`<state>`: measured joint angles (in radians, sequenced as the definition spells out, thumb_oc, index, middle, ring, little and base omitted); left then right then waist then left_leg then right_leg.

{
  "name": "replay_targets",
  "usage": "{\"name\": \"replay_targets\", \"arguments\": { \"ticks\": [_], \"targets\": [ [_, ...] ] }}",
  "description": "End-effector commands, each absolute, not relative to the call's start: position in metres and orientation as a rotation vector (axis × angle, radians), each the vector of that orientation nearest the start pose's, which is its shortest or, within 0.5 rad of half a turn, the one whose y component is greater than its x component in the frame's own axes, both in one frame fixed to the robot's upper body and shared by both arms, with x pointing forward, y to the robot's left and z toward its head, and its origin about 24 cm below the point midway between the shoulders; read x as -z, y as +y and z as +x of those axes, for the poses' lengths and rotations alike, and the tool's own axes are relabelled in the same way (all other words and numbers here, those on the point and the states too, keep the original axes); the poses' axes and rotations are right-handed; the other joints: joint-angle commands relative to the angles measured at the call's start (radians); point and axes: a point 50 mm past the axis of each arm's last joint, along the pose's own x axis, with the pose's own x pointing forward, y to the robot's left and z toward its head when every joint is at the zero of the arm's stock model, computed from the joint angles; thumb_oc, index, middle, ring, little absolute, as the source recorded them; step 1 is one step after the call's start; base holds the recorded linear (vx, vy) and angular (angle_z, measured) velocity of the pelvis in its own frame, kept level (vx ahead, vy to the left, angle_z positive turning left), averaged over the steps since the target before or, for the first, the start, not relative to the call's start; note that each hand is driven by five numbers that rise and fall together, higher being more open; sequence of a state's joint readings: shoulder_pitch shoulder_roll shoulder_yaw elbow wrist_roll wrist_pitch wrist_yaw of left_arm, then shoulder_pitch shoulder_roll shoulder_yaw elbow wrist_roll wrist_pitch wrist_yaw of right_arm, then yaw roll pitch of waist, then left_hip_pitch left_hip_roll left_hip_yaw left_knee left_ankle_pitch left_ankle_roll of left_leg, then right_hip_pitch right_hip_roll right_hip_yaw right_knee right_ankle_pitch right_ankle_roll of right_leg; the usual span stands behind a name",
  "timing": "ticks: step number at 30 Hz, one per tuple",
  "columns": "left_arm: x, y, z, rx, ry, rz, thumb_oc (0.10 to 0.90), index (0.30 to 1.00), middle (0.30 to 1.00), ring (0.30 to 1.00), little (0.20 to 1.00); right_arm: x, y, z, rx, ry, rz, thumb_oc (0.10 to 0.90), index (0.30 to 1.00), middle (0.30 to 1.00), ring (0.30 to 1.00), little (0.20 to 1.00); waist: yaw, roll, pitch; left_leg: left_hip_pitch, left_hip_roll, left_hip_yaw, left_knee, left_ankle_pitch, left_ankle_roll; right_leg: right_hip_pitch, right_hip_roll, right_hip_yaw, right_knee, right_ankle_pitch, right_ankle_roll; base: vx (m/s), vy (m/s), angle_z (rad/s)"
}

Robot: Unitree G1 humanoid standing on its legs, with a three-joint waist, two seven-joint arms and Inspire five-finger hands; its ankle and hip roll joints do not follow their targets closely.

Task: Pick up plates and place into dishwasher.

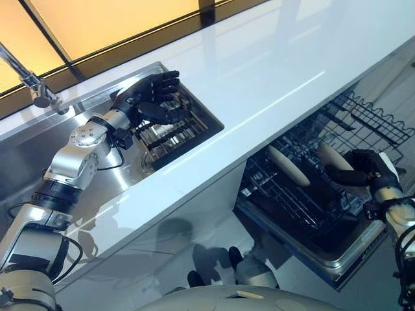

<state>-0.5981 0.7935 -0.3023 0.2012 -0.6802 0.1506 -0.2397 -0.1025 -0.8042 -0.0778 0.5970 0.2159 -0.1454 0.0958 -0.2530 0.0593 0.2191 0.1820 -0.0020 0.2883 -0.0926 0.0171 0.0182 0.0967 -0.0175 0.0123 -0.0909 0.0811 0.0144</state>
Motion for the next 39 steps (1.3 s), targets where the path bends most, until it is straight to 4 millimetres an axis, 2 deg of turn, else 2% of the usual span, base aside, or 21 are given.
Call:
{"name": "replay_targets", "arguments": {
  "ticks": [1, 6, 11, 18, 22, 24, 29, 39],
  "targets": [
    [-0.228, 0.191, 0.336, 0.506, -0.294, 0.198, 0.800, 0.900, 0.900, 0.900, 0.900, -0.128, -0.381, 0.269, 0.247, 0.035, -0.661, 0.100, 0.300, 0.300, 0.300, 0.200, 0.034, 0.003, -0.054, -0.012, -0.009, -0.021, 0.062, -0.095, -0.003, -0.037, 0.003, -0.049, 0.087, -0.066, 0.100, 0.03, -0.061, 0.10],
    [-0.225, 0.186, 0.333, 0.538, -0.288, 0.207, 0.800, 0.900, 0.900, 0.900, 0.900, -0.133, -0.380, 0.278, 0.224, 0.066, -0.756, 0.100, 0.300, 0.300, 0.300, 0.200, 0.045, 0.013, -0.042, -0.018, -0.010, -0.030, 0.070, -0.095, -0.005, -0.037, 0.002, -0.051, 0.090, -0.071, 0.096, 0.03, -0.045, 0.09],
    [-0.225, 0.184, 0.331, 0.555, -0.294, 0.196, 0.800, 0.900, 0.900, 0.900, 0.900, -0.137, -0.384, 0.283, 0.221, 0.102, -0.768, 0.100, 0.300, 0.300, 0.300, 0.200, 0.054, 0.026, -0.025, -0.028, -0.012, -0.037, 0.078, -0.092, -0.008, -0.040, -0.003, -0.057, 0.095, -0.075, 0.094, 0.01, -0.036, 0.03],
    [-0.231, 0.178, 0.326, 0.574, -0.338, 0.166, 0.800, 0.900, 0.900, 0.900, 0.900, -0.125, -0.396, 0.284, 0.274, 0.222, -0.778, 0.100, 0.300, 0.300, 0.300, 0.200, 0.063, 0.052, 0.008, -0.041, -0.013, -0.037, 0.081, -0.088, -0.013, -0.048, -0.011, -0.068, 0.095, -0.079, 0.091, 0.00, -0.006, 0.00],
    [-0.236, 0.175, 0.321, 0.581, -0.367, 0.170, 0.800, 0.900, 0.900, 0.900, 0.900, -0.110, -0.411, 0.270, 0.368, 0.303, -0.786, 0.100, 0.300, 0.300, 0.300, 0.200, 0.065, 0.068, 0.029, -0.043, -0.012, -0.033, 0.077, -0.085, -0.014, -0.053, -0.017, -0.070, 0.096, -0.080, 0.090, -0.03, 0.004, 0.01],
    [-0.237, 0.175, 0.320, 0.582, -0.373, 0.172, 0.800, 0.900, 0.900, 0.900, 0.900, -0.108, -0.415, 0.267, 0.394, 0.313, -0.775, 0.100, 0.300, 0.300, 0.300, 0.200, 0.065, 0.071, 0.033, -0.044, -0.012, -0.032, 0.077, -0.085, -0.014, -0.053, -0.019, -0.071, 0.096, -0.079, 0.090, -0.02, 0.006, 0.01],
    [-0.241, 0.174, 0.316, 0.573, -0.407, 0.164, 0.800, 0.900, 0.900, 0.900, 0.900, -0.102, -0.436, 0.245, 0.552, 0.350, -0.759, 0.100, 0.300, 0.300, 0.300, 0.200, 0.059, 0.082, 0.054, -0.047, -0.017, -0.032, 0.079, -0.086, -0.014, -0.058, -0.025, -0.072, 0.099, -0.079, 0.091, -0.04, 0.024, 0.06],
    [-0.242, 0.175, 0.313, 0.573, -0.425, 0.151, 0.800, 0.900, 0.900, 0.900, 0.900, -0.093, -0.450, 0.221, 0.717, 0.354, -0.763, 0.100, 0.300, 0.300, 0.300, 0.200, 0.049, 0.079, 0.060, -0.043, -0.017, -0.027, 0.080, -0.092, -0.011, -0.057, -0.022, -0.067, 0.097, -0.079, 0.092, -0.01, 0.006, 0.02]
  ]
}}
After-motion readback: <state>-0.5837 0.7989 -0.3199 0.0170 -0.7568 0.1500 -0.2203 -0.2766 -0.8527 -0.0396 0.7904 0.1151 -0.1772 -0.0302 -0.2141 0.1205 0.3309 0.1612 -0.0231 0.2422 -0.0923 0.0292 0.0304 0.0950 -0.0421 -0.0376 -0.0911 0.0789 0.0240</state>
